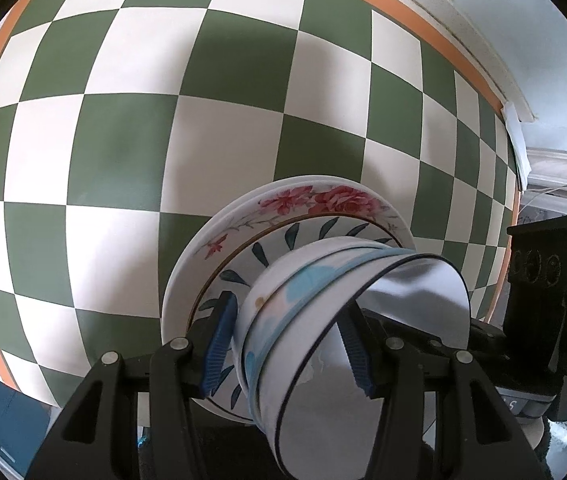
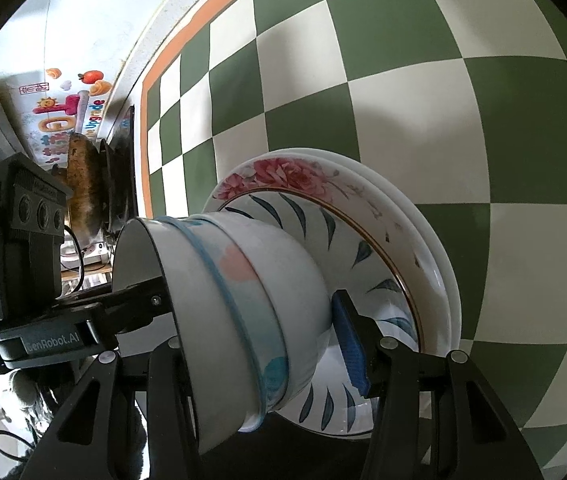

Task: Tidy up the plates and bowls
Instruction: 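Carry the bowl stack over the plate stack and lower it onto the blue-striped plate, then open both grippers and pull back from the stacked dishes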

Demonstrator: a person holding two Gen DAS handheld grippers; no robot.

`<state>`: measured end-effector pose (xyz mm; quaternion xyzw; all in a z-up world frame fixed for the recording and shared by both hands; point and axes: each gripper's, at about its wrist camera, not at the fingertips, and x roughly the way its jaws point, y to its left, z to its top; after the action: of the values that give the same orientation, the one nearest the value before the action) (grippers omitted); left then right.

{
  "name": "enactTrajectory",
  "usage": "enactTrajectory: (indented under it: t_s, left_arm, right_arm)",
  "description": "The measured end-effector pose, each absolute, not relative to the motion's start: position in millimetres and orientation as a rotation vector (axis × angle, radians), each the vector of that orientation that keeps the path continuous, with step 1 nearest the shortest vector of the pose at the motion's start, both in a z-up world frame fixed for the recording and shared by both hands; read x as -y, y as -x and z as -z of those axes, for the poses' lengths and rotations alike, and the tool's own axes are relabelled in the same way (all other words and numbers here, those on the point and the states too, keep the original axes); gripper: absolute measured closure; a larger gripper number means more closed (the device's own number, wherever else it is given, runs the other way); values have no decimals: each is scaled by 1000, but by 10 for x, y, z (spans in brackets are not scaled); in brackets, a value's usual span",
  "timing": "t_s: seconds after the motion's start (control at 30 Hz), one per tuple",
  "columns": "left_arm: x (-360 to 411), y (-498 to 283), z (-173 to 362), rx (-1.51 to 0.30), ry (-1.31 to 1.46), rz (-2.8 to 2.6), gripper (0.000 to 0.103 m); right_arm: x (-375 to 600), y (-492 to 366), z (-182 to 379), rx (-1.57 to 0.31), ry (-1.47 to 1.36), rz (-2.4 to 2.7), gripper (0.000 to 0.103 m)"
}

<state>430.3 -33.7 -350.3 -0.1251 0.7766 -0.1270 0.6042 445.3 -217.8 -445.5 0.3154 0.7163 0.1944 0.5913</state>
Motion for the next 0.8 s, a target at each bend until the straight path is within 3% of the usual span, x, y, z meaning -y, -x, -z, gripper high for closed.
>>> enactTrajectory:
  t_s: [0.3, 0.8]
  left_arm:
    - [300, -4211, 3239, -1705, 186, 264, 54]
    - [203, -3807, 2536, -1479, 37, 220, 54]
  right_arm:
    - [2131, -4401, 4275, -1639, -650, -413, 50]
    - [2114, -4039, 3338, -1448, -429, -296, 49]
